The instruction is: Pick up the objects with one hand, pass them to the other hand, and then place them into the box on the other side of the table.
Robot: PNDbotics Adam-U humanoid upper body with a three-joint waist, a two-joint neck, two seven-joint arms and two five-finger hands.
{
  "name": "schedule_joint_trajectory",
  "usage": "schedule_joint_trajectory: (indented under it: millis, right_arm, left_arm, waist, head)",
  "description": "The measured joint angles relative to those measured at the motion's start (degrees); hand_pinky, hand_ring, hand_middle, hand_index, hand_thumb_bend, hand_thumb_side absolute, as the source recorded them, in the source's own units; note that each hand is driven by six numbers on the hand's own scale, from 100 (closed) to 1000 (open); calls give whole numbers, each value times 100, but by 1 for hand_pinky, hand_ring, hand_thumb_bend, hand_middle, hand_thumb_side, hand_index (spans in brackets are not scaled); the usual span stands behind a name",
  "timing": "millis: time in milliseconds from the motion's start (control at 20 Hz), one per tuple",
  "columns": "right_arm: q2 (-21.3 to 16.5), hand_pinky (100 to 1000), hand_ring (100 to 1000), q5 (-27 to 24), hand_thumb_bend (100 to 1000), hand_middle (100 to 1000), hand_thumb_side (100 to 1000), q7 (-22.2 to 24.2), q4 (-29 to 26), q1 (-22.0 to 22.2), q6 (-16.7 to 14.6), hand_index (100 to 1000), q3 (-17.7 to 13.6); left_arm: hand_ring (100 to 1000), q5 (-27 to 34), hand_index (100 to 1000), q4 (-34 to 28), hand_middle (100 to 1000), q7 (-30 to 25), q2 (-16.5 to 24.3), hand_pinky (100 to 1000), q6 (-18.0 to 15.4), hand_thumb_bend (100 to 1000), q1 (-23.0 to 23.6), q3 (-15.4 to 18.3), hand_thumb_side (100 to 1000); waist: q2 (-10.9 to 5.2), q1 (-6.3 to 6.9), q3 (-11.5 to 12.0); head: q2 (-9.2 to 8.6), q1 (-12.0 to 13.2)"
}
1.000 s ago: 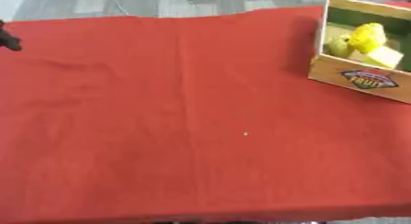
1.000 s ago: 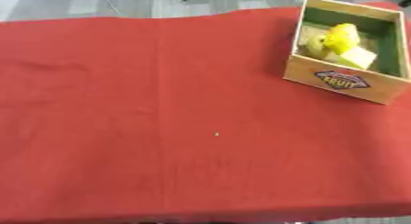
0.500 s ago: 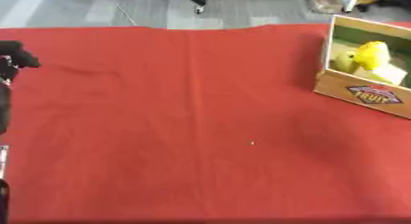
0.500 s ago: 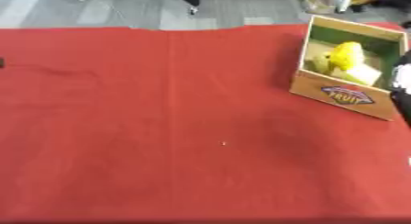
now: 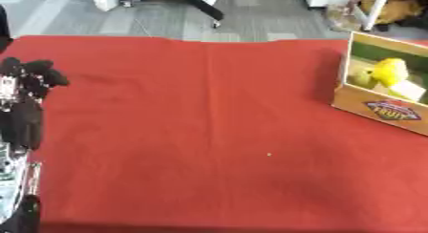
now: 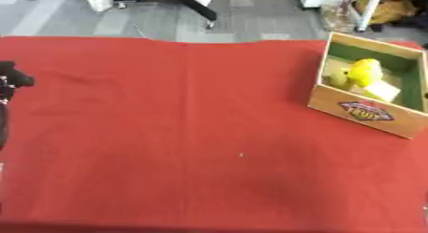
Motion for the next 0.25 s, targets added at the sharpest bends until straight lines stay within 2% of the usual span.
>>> schedule_joint_trajectory:
  millis: [250]
  right_arm:
    - [38,690,814,-123,100,428,745,-129,-1,-3,-11,755,3]
  left_arm:
    - [508,268,652,-4,493,177,-1,735,-40,290,-1,-32,881]
  waist:
    - [2,0,-52]
  head:
    - [0,45]
